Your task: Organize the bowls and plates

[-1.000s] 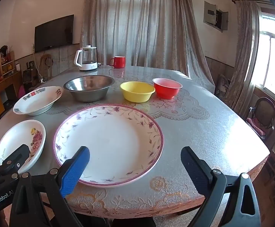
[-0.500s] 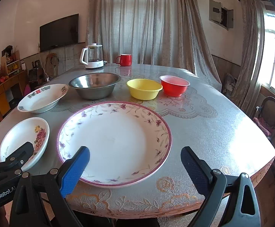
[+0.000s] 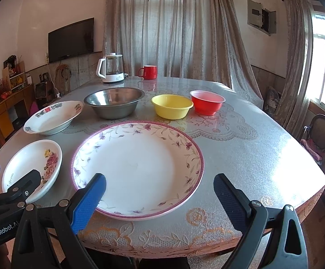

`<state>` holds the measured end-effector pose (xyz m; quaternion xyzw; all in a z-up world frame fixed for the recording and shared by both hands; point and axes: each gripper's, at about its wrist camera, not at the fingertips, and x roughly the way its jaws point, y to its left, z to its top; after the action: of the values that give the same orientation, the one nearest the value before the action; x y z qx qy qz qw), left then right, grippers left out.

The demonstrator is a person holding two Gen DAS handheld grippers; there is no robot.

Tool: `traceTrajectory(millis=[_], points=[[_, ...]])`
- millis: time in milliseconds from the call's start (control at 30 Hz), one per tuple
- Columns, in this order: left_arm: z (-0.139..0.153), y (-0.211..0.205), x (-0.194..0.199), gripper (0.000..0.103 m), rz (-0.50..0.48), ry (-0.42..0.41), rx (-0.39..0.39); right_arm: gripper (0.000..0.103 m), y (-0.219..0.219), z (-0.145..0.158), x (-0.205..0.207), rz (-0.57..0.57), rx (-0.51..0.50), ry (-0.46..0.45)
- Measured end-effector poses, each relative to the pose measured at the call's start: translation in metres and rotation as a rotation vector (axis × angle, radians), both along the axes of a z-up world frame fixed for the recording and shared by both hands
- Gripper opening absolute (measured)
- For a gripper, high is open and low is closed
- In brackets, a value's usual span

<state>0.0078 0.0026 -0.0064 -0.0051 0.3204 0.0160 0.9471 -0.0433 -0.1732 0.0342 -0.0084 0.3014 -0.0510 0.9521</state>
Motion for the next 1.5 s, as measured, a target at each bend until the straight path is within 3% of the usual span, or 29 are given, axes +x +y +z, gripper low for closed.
traceTrajectory(millis=[1233,1500], points=[[0.002,-0.022,0.01,0.103,-0.06,0.016,0.052,0.099,-0.034,-0.007,0.012,0.012,0.099,0.021],[-0.001,-0.027,0.021,0.103,-0.095,0.054,-0.004,0.099,-0.049,-0.012,0.019,0.022,0.137,0.047]])
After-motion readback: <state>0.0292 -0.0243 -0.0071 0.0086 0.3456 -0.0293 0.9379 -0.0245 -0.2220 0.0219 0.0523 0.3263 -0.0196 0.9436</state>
